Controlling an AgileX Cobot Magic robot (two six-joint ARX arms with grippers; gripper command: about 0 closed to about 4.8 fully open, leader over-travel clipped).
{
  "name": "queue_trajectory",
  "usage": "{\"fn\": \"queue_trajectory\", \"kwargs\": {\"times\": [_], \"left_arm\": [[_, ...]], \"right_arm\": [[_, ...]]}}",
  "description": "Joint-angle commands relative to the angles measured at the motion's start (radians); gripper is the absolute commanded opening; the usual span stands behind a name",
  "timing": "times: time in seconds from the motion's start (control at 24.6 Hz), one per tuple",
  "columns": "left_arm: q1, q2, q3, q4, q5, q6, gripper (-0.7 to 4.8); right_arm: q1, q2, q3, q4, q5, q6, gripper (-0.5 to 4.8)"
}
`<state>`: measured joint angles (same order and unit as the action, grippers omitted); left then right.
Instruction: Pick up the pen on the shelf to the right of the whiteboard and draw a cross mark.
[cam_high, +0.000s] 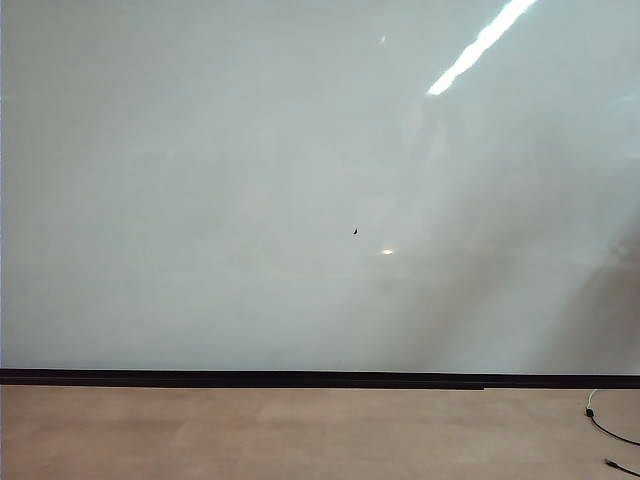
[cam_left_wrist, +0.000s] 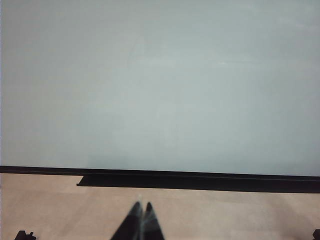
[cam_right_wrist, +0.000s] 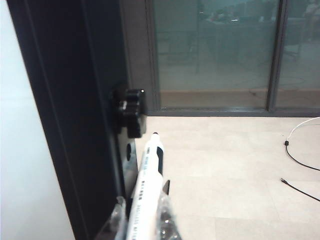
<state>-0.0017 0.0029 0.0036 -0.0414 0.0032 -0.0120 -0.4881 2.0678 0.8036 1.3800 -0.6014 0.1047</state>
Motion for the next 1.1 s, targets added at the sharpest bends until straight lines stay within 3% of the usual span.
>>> {"fn": "queue_trajectory", "kwargs": {"times": [0.04,0.81,1.01,1.1], "left_arm": [[0.0,0.0,0.003,0.013,0.0,0.004,-0.05],[0.0,0.0,0.003,0.013,0.0,0.004,-0.04],[0.0,0.0,0.003,0.013,0.0,0.004,-0.05],[0.0,0.0,0.003,0.013,0.0,0.004,-0.04]], "right_arm": [[0.0,-0.004,0.003,0.024,0.006,0.0,-0.01],[-0.041,-0.025,0.009,0.035,0.069,0.011,-0.01],[-0.051,-0.063,-0.037,0.034,0.138,0.056,-0.02],[-0.043,-0.114,-0.111,0.034,0.233,0.056,-0.02]]}}
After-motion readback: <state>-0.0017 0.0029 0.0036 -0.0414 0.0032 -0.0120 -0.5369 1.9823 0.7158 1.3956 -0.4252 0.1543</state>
